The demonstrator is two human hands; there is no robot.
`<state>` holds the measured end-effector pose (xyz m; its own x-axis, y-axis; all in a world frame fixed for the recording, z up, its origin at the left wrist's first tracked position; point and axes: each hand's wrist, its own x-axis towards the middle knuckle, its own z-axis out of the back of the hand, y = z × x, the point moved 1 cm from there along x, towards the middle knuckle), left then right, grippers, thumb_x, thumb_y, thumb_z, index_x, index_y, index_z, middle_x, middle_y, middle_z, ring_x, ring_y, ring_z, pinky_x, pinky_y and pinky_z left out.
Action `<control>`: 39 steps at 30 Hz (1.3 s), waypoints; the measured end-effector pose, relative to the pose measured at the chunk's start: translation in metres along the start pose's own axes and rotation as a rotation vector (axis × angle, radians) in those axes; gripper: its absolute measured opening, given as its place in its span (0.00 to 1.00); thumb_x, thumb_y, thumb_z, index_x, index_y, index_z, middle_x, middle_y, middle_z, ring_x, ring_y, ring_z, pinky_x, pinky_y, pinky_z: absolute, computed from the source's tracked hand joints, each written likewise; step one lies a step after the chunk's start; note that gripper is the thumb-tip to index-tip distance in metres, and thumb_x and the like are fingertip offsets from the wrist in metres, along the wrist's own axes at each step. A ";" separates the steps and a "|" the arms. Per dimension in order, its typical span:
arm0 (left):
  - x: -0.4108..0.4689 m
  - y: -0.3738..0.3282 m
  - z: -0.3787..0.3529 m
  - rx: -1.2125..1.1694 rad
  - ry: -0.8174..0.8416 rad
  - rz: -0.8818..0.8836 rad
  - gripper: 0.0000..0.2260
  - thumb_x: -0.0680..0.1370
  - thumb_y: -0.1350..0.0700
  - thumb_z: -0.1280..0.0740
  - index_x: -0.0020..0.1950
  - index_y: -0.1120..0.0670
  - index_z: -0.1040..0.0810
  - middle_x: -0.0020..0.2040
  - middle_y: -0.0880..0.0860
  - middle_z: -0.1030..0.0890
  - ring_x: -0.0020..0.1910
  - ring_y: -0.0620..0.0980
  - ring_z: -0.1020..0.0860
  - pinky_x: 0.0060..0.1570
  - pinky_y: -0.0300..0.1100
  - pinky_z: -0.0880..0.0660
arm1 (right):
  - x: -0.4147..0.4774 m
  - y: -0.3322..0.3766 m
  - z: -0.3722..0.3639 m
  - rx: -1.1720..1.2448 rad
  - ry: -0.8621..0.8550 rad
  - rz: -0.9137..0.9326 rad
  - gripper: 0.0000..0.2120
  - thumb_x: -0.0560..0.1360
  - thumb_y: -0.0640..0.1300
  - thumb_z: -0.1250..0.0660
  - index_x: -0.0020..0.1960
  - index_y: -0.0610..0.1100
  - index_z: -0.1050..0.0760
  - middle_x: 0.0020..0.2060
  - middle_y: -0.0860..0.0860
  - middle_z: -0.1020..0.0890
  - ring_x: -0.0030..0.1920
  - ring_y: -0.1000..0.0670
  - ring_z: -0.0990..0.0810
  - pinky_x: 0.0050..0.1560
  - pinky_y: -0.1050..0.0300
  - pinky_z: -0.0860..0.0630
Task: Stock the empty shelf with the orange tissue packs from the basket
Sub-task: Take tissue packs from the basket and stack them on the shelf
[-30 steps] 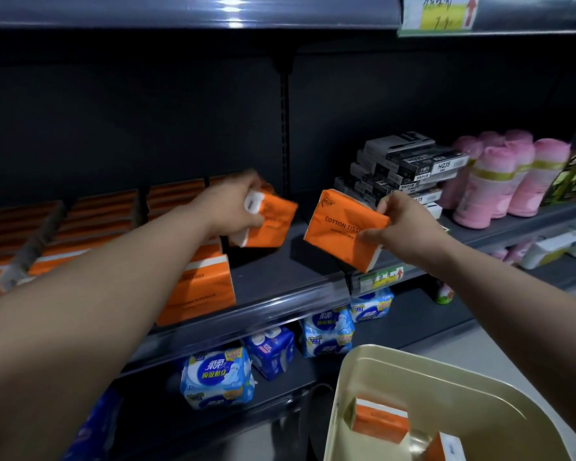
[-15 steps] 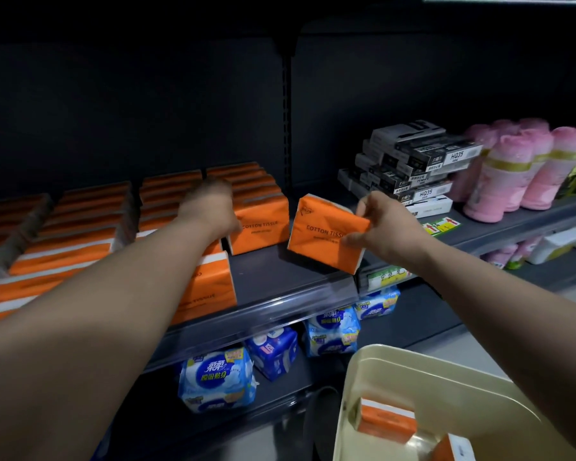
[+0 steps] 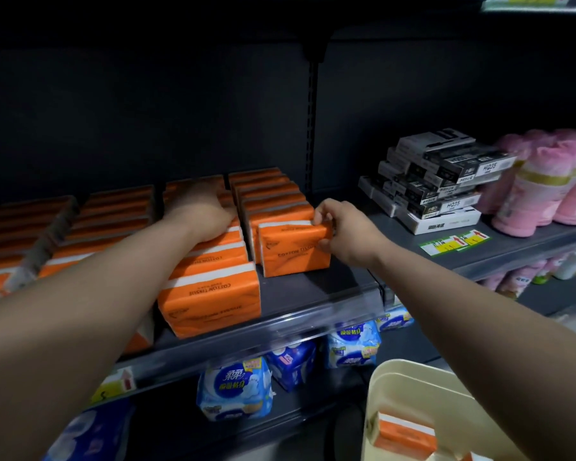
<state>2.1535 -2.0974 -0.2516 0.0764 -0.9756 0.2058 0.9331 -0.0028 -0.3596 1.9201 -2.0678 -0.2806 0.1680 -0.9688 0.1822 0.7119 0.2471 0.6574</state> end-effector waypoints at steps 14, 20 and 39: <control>0.002 0.006 -0.006 0.008 0.044 0.089 0.13 0.78 0.45 0.38 0.59 0.48 0.25 0.52 0.51 0.23 0.43 0.48 0.29 0.43 0.44 0.33 | 0.031 -0.003 -0.008 0.292 -0.112 -0.143 0.21 0.78 0.42 0.47 0.71 0.44 0.36 0.66 0.47 0.27 0.60 0.52 0.26 0.56 0.63 0.33; 0.011 0.015 -0.009 0.003 0.044 0.098 0.12 0.77 0.45 0.37 0.57 0.47 0.25 0.50 0.50 0.22 0.39 0.47 0.28 0.42 0.43 0.32 | 0.066 0.016 -0.016 0.210 0.011 -0.162 0.12 0.81 0.44 0.46 0.61 0.45 0.28 0.53 0.45 0.21 0.47 0.49 0.21 0.48 0.57 0.23; -0.030 -0.015 0.001 0.000 -0.033 -0.076 0.16 0.76 0.46 0.36 0.62 0.50 0.23 0.60 0.53 0.21 0.59 0.56 0.24 0.55 0.45 0.26 | 0.017 0.014 0.013 -0.200 -0.066 0.042 0.20 0.80 0.43 0.44 0.71 0.43 0.34 0.68 0.43 0.28 0.68 0.44 0.31 0.63 0.59 0.35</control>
<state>2.1371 -2.0684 -0.2517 0.0164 -0.9648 0.2624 0.9366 -0.0771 -0.3419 1.9243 -2.0803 -0.2591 0.1599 -0.9527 0.2585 0.8276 0.2721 0.4909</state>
